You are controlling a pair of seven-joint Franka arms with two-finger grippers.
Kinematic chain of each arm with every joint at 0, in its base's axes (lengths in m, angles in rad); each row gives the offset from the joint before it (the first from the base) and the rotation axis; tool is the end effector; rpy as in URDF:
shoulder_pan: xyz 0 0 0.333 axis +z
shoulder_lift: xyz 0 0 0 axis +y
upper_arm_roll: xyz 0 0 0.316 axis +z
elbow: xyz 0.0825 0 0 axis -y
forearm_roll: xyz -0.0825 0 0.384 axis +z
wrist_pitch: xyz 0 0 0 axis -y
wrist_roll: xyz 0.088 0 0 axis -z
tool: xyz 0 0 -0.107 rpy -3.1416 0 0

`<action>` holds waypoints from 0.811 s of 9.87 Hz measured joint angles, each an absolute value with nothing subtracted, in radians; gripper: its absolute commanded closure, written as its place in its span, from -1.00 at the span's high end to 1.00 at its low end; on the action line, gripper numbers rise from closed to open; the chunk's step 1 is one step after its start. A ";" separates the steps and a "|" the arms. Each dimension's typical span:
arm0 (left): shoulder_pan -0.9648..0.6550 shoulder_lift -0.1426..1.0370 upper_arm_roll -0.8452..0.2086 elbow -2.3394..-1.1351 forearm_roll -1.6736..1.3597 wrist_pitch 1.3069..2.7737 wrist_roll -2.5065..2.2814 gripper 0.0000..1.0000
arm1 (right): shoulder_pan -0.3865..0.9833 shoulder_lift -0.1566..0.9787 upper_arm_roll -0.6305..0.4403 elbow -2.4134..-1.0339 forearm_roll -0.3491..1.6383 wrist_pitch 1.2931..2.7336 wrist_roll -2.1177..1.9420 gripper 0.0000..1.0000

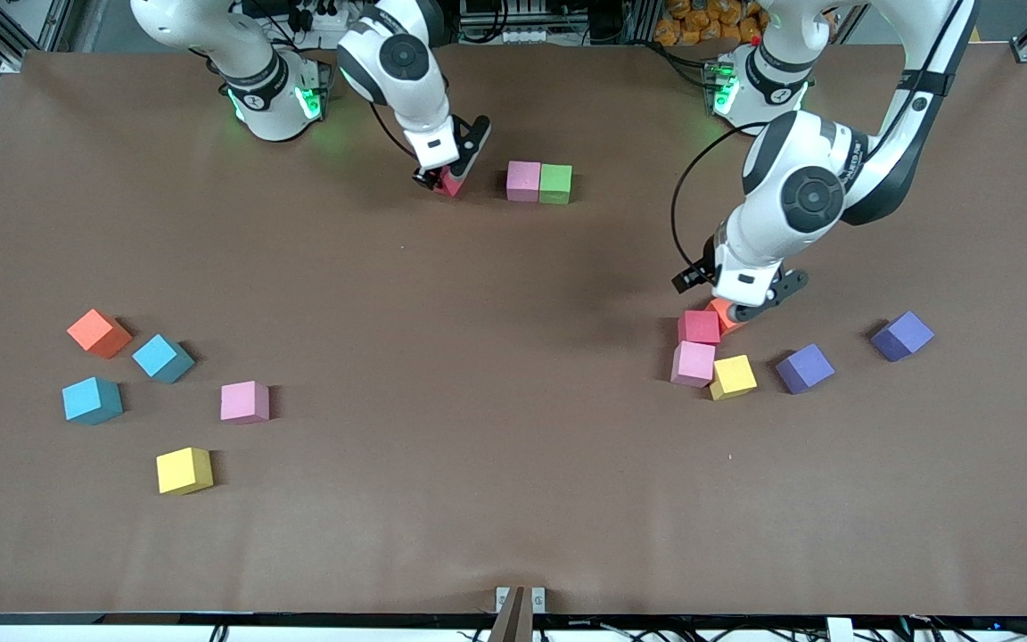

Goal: Form number 2 with 11 blocks

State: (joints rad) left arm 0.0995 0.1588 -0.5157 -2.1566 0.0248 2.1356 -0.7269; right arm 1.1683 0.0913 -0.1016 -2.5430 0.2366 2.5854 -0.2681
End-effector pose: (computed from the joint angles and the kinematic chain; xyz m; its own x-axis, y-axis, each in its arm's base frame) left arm 0.4929 -0.2144 0.3223 0.9435 0.2916 -0.1571 0.2856 -0.9565 -0.0602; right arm 0.2227 0.3933 0.2334 0.4242 0.9051 -0.0282 0.8979 -0.4245 -0.1166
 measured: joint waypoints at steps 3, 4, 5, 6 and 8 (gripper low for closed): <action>0.157 0.159 -0.514 -2.143 0.071 2.126 -0.298 0.52 | 1.207 0.183 -0.101 -2.439 0.237 2.589 -0.268 -0.53; 0.172 0.159 -0.512 -2.140 0.085 2.125 -0.189 0.51 | 1.212 0.212 -0.101 -2.411 0.237 2.589 -0.268 -0.56; 0.176 0.159 -0.511 -2.139 0.129 2.123 -0.094 0.51 | 1.217 0.235 -0.101 -2.390 0.237 2.589 -0.268 -0.58; 0.175 0.159 -0.513 -2.138 0.187 2.122 -0.015 0.51 | 1.223 0.250 -0.101 -2.376 0.236 2.589 -0.268 -0.61; 0.186 0.160 -0.512 -2.138 0.232 2.120 0.161 0.51 | 1.231 0.259 -0.101 -2.367 0.211 2.589 -0.270 -0.63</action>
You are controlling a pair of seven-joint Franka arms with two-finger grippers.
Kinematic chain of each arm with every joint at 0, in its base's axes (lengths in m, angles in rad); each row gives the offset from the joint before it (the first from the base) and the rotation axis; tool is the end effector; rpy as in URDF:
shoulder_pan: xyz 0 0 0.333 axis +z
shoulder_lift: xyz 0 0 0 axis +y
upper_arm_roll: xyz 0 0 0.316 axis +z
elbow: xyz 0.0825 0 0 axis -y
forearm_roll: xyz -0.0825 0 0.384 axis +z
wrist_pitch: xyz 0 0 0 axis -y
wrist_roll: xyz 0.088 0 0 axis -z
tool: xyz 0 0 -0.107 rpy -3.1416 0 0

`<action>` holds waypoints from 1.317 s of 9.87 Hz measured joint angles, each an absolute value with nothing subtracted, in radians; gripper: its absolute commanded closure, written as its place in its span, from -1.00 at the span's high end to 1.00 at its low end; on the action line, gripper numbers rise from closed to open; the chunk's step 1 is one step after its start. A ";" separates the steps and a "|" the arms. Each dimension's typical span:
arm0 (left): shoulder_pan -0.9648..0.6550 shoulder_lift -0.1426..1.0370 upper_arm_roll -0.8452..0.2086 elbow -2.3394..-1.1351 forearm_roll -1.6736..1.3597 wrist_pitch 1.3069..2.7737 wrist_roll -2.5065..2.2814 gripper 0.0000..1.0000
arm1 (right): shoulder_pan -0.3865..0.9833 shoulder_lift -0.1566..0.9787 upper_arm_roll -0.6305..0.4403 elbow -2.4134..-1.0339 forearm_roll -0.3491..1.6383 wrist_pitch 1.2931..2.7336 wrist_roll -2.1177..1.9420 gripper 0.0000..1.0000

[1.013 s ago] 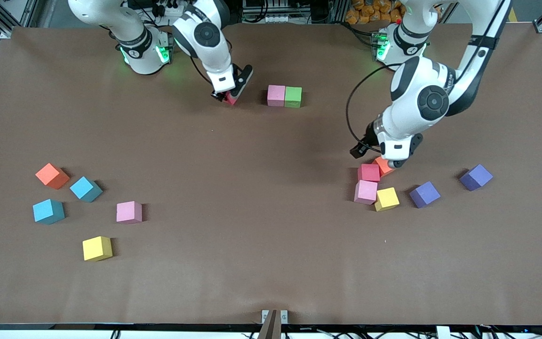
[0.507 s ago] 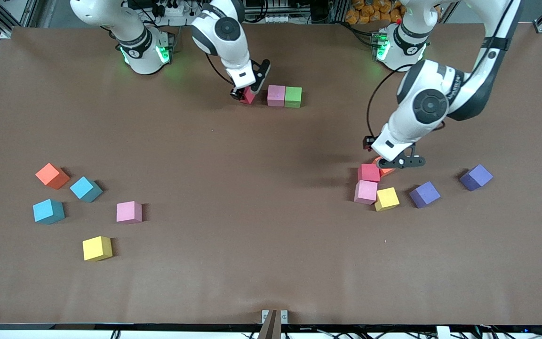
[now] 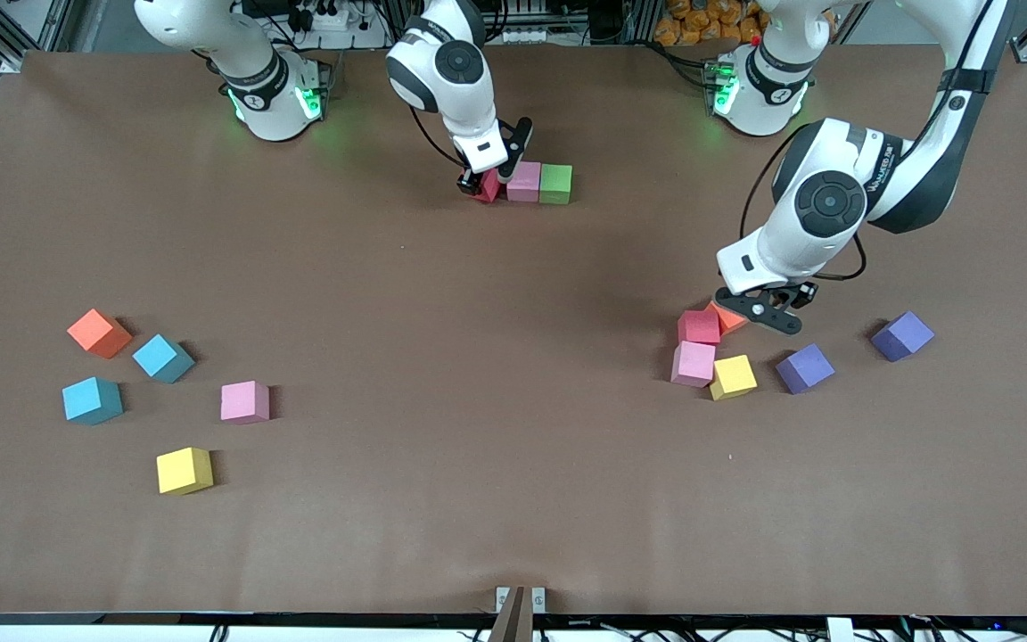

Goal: Form number 2 with 11 blocks

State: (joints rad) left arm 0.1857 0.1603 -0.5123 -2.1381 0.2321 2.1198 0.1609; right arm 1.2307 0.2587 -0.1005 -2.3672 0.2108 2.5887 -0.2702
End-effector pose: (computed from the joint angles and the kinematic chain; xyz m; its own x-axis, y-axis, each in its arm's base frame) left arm 0.5176 -0.1615 0.3282 0.8025 -0.5712 -0.1721 -0.5885 -0.8053 -0.0715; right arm 0.2204 0.4550 0.2144 0.3411 0.9398 -0.0183 0.9360 -0.3414 -0.0863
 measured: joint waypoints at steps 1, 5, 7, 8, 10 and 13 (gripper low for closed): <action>0.208 0.165 -0.511 -2.138 0.234 2.121 0.273 0.49 | 1.231 0.259 -0.101 -2.365 0.180 2.589 -0.271 -0.63; 0.242 0.214 -0.512 -2.193 0.235 2.233 0.417 0.49 | 1.238 0.266 -0.100 -2.362 0.112 2.589 -0.271 -0.69; 0.240 0.226 -0.514 -2.244 0.265 2.311 0.417 0.48 | 1.251 0.274 -0.100 -2.347 0.109 2.582 -0.271 -0.79; 0.240 0.231 -0.514 -2.249 0.303 2.327 0.417 0.48 | 1.258 0.276 -0.100 -2.336 0.109 2.564 -0.270 -0.79; 0.240 0.240 -0.514 -2.250 0.334 2.343 0.417 0.43 | 1.262 0.279 -0.100 -2.309 0.097 2.498 -0.265 -0.79; 0.238 0.257 -0.517 -2.252 0.335 2.359 0.417 0.53 | 1.263 0.292 -0.100 -2.248 0.028 2.395 -0.216 -0.79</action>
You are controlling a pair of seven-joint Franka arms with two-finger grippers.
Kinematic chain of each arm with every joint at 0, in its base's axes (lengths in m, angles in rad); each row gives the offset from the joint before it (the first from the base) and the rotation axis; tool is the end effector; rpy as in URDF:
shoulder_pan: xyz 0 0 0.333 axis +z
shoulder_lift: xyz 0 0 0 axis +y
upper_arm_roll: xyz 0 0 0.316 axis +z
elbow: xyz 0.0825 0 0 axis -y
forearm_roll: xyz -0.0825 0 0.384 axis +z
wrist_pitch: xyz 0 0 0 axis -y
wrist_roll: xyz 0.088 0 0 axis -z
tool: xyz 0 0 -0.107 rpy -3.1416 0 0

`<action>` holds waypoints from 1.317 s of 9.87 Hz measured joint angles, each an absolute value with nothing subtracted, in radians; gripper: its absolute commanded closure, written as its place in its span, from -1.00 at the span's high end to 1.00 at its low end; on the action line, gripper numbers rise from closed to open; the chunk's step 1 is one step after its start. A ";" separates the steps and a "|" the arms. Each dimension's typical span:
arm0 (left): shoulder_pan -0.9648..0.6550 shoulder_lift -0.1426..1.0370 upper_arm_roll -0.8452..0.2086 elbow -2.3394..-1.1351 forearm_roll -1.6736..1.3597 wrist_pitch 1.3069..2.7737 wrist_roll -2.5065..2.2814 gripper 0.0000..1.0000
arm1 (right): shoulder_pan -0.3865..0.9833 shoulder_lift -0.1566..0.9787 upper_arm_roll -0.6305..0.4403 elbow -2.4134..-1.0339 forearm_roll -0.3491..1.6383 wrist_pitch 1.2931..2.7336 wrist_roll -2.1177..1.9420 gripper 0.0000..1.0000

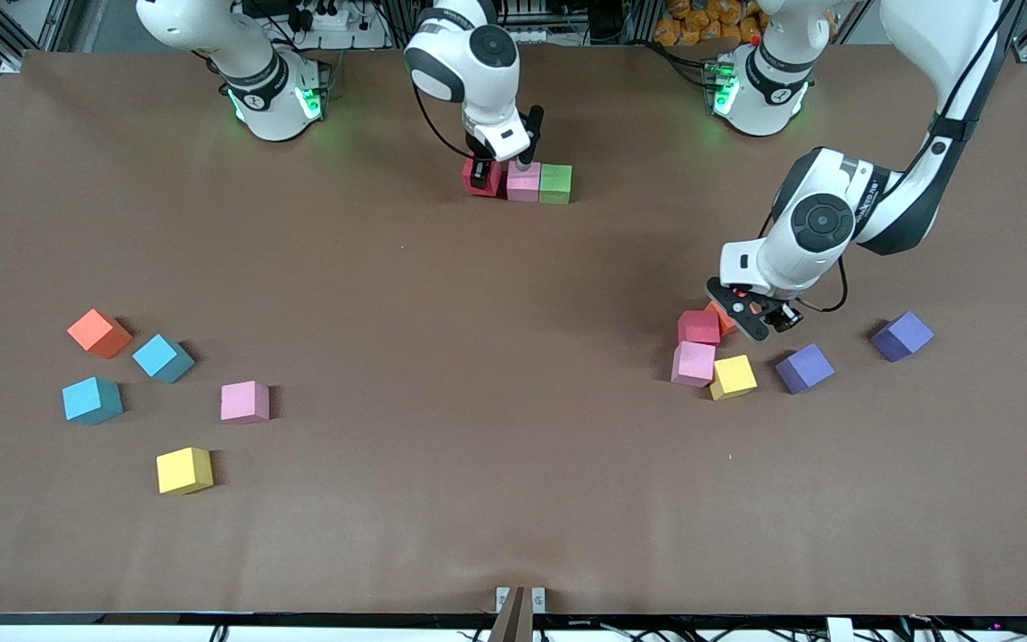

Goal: Form number 2 with 11 blocks

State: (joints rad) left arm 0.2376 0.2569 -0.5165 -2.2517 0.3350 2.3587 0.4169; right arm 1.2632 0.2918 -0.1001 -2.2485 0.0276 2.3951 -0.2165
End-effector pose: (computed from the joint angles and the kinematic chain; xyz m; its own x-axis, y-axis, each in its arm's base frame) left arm 0.5083 -0.1435 0.2555 0.5865 -0.7986 -0.1353 -0.8081 -0.5882 -0.0307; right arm 0.2096 0.4835 0.2241 0.2057 0.9682 -0.1423 0.9775 -0.2103 -0.0179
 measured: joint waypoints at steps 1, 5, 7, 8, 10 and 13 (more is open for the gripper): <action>0.237 0.260 -0.517 -2.253 0.335 2.364 0.415 0.60 | 1.264 0.304 -0.100 -2.226 0.012 2.375 -0.203 -0.79; 0.234 0.269 -0.521 -2.269 0.335 2.392 0.387 0.69 | 1.274 0.362 -0.100 -2.178 0.002 2.366 -0.184 -0.78; 0.234 0.269 -0.521 -2.272 0.335 2.393 0.367 0.76 | 1.279 0.372 -0.100 -2.163 0.000 2.365 -0.170 -0.79; 0.233 0.269 -0.523 -2.274 0.335 2.393 0.350 0.79 | 1.279 0.375 -0.100 -2.158 0.000 2.364 -0.168 -0.78; 0.232 0.269 -0.536 -2.275 0.335 2.394 0.320 0.84 | 1.282 0.378 -0.100 -2.156 -0.001 2.364 -0.166 -0.78; 0.232 0.269 -0.555 -2.279 0.385 2.394 0.274 0.84 | 1.283 0.382 -0.100 -2.154 -0.001 2.364 -0.152 0.38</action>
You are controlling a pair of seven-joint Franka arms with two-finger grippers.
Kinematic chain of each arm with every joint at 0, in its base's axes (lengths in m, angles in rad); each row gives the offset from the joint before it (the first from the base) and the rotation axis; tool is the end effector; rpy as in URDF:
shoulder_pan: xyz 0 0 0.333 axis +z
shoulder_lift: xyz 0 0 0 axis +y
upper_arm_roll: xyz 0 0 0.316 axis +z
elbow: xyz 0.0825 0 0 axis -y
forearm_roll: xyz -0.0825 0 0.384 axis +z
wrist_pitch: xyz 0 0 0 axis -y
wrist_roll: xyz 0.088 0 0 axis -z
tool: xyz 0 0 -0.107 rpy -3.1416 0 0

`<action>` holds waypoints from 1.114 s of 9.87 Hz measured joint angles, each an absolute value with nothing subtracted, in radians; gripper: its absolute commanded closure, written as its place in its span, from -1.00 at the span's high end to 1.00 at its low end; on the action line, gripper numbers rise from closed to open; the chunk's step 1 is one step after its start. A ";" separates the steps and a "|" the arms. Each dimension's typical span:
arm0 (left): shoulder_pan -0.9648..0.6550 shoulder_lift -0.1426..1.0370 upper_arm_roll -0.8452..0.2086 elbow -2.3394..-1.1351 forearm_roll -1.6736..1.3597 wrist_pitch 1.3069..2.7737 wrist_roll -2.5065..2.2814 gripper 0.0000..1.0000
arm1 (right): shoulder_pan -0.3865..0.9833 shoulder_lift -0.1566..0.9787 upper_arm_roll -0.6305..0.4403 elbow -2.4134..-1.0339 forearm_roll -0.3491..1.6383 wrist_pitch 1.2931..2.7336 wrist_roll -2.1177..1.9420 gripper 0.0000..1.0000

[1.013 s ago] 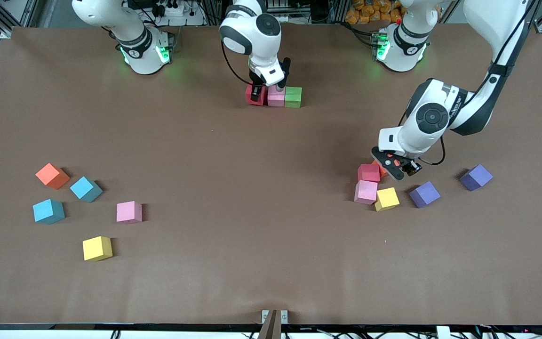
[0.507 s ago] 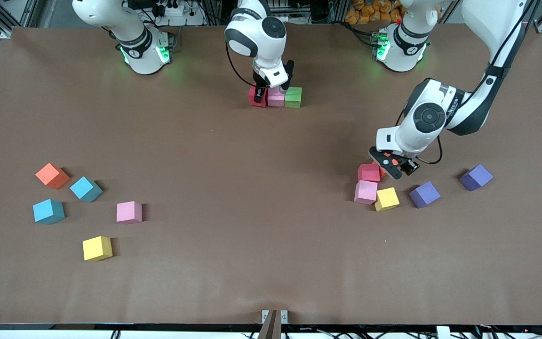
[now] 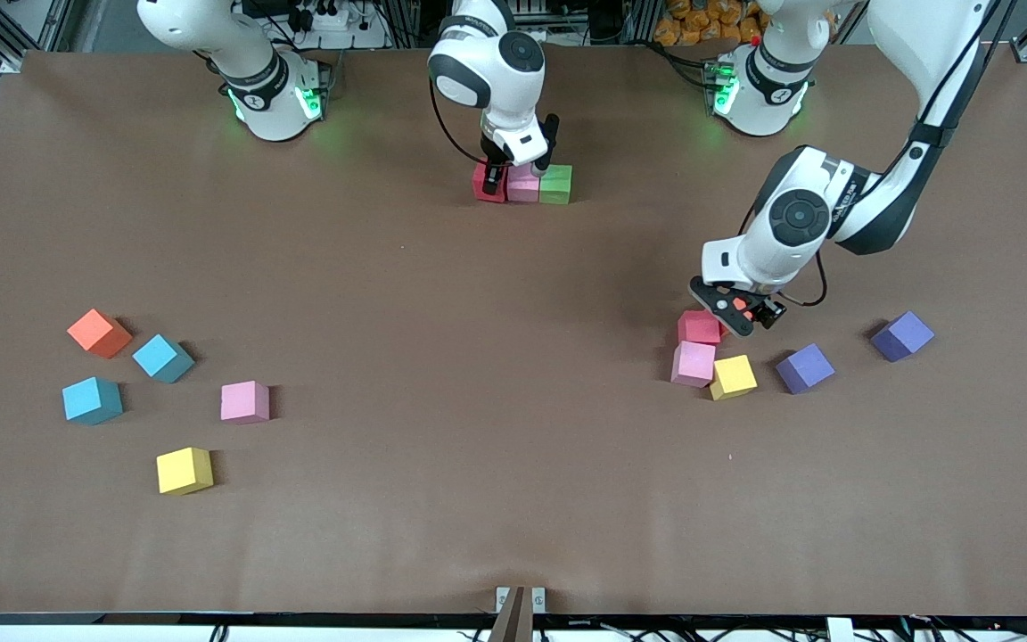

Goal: Form number 2 with 11 blocks

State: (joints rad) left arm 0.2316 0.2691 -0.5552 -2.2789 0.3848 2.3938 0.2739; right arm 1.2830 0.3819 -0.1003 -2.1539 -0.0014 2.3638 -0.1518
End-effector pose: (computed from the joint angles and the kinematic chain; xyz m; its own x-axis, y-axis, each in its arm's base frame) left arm 0.4943 -0.1666 0.2453 0.6308 -0.7655 -0.1270 -0.7751 -0.6292 -0.0576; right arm 0.2086 0.5083 0.2074 0.2267 0.9584 -0.1732 0.9736 -0.2281 0.0121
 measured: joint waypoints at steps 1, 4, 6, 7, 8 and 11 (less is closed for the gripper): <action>0.232 0.269 -0.556 -2.279 0.407 2.394 0.271 0.84 | 1.284 0.384 -0.100 -2.152 -0.002 2.364 -0.137 0.39; 0.232 0.269 -0.556 -2.280 0.456 2.394 0.271 0.84 | 1.289 0.402 -0.100 -2.135 -0.002 2.364 -0.118 0.47; 0.232 0.274 -0.556 -2.282 0.499 2.394 0.271 0.84 | 1.293 0.404 -0.100 -2.130 -0.002 2.364 -0.112 1.00; 0.232 0.279 -0.556 -2.282 0.505 2.394 0.271 0.84 | 1.293 0.404 -0.100 -2.130 -0.002 2.364 -0.110 1.00; 0.232 0.284 -0.556 -2.282 0.507 2.394 0.271 0.84 | 1.294 0.404 -0.100 -2.130 -0.002 2.364 -0.109 1.00; 0.230 0.296 -0.557 -2.282 0.509 2.395 0.271 0.84 | 1.294 0.404 -0.100 -2.127 -0.002 2.364 -0.108 1.00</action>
State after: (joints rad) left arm 0.2303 0.2959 -0.5574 -2.2821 0.5087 2.3945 0.2708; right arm 1.2936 0.4039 -0.1003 -2.1272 -0.0022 2.3639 -0.1076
